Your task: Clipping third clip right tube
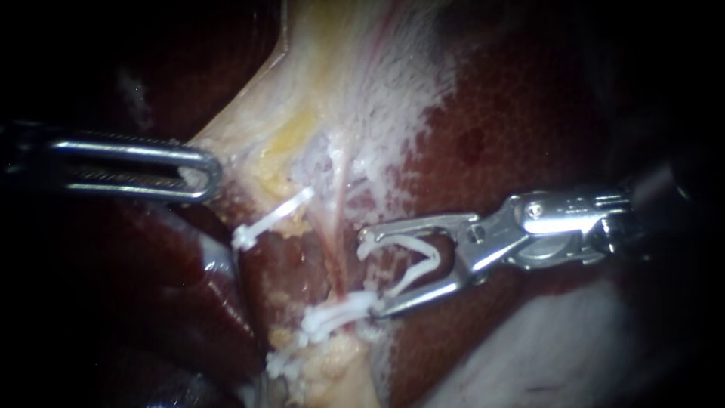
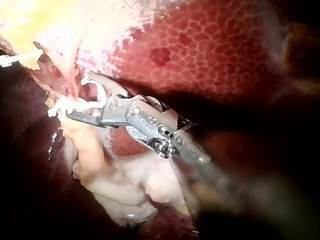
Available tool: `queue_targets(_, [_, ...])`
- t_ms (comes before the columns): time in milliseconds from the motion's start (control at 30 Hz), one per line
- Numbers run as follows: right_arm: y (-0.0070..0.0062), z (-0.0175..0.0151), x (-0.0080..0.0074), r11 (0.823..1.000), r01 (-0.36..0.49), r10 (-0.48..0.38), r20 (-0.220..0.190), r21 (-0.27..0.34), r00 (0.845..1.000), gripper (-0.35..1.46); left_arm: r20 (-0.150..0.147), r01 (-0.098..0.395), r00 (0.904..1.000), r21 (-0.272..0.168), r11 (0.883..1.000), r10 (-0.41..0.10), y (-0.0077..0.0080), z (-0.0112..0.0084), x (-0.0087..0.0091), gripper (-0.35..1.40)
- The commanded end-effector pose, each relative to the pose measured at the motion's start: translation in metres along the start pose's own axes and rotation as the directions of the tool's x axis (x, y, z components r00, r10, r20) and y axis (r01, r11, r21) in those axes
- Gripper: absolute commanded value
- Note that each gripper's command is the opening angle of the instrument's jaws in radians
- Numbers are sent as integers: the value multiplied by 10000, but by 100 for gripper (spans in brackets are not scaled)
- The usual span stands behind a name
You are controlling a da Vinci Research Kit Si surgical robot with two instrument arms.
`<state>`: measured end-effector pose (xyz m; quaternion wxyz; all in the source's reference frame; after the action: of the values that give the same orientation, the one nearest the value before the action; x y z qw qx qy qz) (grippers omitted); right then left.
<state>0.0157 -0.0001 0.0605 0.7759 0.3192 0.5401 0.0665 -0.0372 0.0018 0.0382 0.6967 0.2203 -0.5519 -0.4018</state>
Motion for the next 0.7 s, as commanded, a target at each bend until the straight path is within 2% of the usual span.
queue_targets(33, [0,1,1,10000,-1,1,0,-18,10000,58,2,-4,10000,1,10000,4,0,0,0,-35])
queue_targets(233, [3,10,4,10000,-13,13,8,35,10000,58,2,-4,10000,1,10000,4,0,0,0,-35])
queue_targets(500, [5,24,5,9970,-38,29,120,774,9999,55,3,-5,10000,-2,10000,5,0,1,0,-35])
queue_targets(700, [5,37,5,9957,-24,8,174,921,9998,54,4,-6,10000,-4,10000,6,0,1,0,-35])
